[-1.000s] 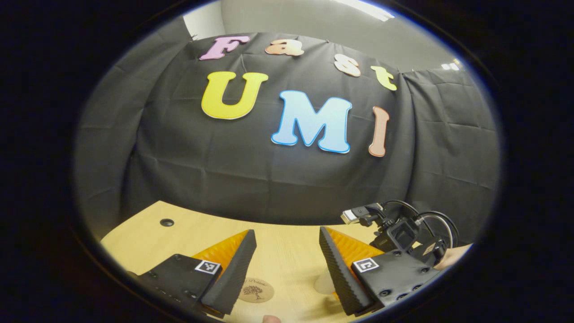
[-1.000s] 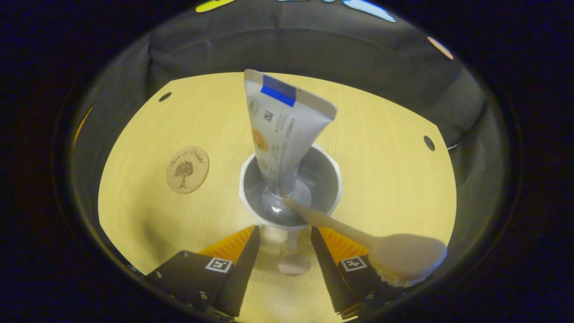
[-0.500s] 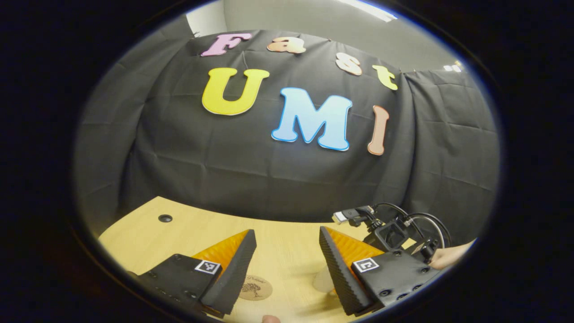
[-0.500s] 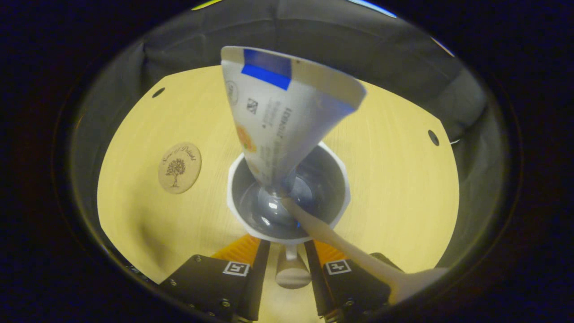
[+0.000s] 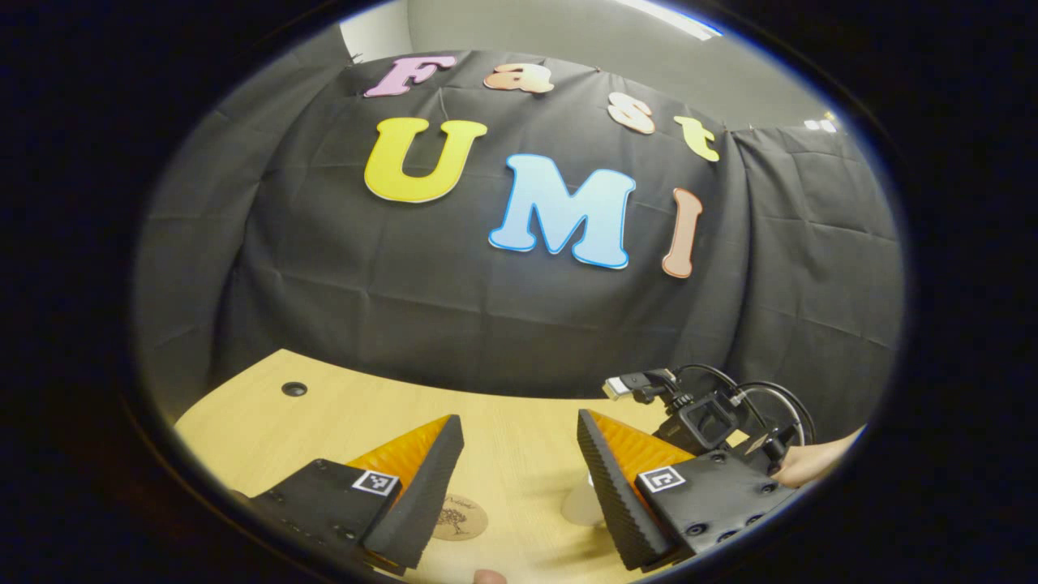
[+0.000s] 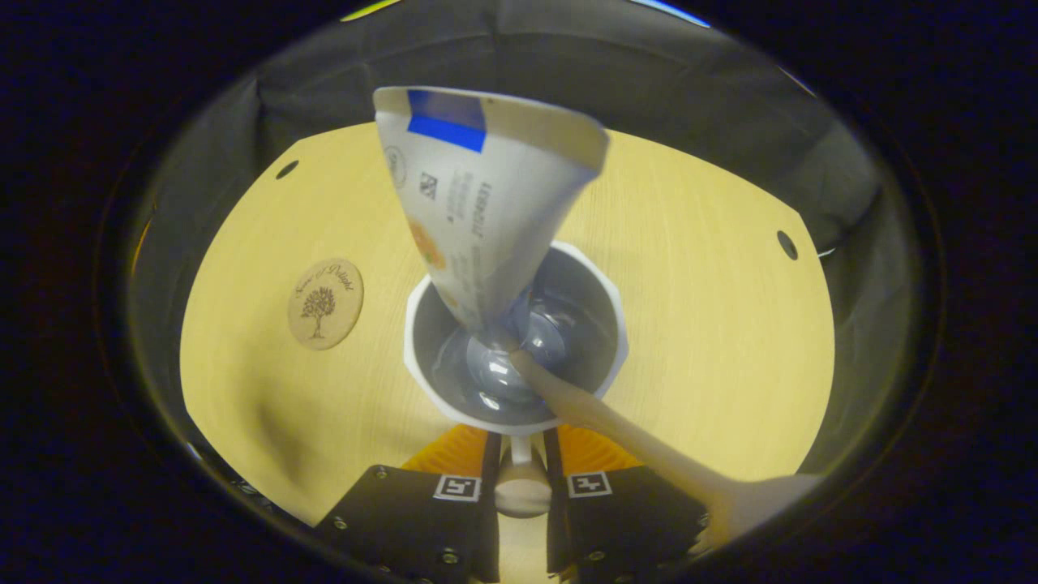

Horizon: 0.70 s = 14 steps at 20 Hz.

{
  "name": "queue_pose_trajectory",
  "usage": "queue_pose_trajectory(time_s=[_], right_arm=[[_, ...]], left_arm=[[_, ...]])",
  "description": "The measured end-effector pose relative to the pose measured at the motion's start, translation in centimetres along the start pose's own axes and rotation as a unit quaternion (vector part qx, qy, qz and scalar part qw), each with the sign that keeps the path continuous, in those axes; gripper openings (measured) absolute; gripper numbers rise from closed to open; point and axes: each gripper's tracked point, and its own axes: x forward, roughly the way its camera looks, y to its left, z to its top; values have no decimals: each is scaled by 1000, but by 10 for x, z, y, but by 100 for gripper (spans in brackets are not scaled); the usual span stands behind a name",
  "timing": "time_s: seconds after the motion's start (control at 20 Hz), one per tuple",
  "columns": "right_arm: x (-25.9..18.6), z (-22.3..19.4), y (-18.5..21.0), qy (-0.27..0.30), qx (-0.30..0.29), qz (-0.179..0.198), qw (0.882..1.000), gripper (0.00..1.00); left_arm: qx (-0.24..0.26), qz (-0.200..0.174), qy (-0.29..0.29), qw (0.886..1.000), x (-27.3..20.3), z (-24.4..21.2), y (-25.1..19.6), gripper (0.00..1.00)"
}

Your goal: Put the toothbrush and toothpaste on the desktop into the cup, then pick up the cup and place it on the coaster on the desktop.

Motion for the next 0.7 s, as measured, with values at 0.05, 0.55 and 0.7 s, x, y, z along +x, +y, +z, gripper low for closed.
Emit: queue_pose_trajectory(time_s=[0.05,0.55,0.7], right_arm=[[0,0,0,-2,-3,-2,1000,24],[-11,9,26,-22,-15,32,999,24],[-14,14,39,-28,-31,41,998,24]], left_arm=[[0,1,0,1000,-1,1,1,91],[-1,24,-1,1000,-17,5,23,91],[-3,33,-6,999,-26,13,32,91]])
